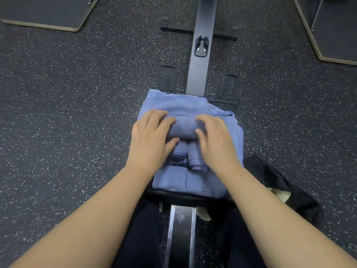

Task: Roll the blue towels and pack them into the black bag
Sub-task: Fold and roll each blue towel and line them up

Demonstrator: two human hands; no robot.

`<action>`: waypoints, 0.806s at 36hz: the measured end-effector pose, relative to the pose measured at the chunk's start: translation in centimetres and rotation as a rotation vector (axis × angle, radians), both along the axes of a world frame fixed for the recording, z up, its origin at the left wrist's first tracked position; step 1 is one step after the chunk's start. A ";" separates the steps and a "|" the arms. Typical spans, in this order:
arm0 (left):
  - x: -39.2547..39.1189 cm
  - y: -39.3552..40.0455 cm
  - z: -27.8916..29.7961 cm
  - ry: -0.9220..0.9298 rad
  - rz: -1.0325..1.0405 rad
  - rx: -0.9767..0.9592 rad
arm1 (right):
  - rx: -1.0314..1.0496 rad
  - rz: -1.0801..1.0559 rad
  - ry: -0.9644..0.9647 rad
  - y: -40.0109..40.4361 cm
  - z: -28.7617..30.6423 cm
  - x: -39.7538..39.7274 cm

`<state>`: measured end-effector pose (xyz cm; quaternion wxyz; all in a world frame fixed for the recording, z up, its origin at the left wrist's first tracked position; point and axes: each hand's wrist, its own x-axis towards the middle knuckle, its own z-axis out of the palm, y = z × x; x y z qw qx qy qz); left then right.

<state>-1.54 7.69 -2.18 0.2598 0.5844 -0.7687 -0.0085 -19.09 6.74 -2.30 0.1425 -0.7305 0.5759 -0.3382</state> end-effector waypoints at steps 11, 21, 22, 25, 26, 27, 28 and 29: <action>0.4 -0.9 -0.6 0.053 -0.008 0.073 | 0.019 0.067 -0.012 0.2 -0.6 -0.5; 0.4 -0.7 -0.4 0.057 0.014 0.155 | 0.048 0.090 -0.002 -0.1 -0.1 -0.8; 0.5 -0.6 -0.2 0.072 0.015 0.152 | 0.054 0.098 -0.001 -0.1 0.0 -0.9; 1.0 -0.3 0.2 0.085 -0.006 0.149 | 0.077 0.134 0.008 0.1 0.5 -1.2; 1.2 -0.2 0.3 0.089 -0.020 0.153 | 0.086 0.149 0.011 0.3 0.7 -1.3; 1.4 -0.1 0.4 0.091 -0.034 0.156 | 0.096 0.164 0.013 0.5 0.9 -1.4; 1.6 0.1 0.4 0.088 -0.047 0.156 | 0.105 0.174 0.014 0.6 1.1 -1.4; 1.7 0.3 0.5 0.082 -0.058 0.153 | 0.112 0.181 0.016 0.8 1.3 -1.5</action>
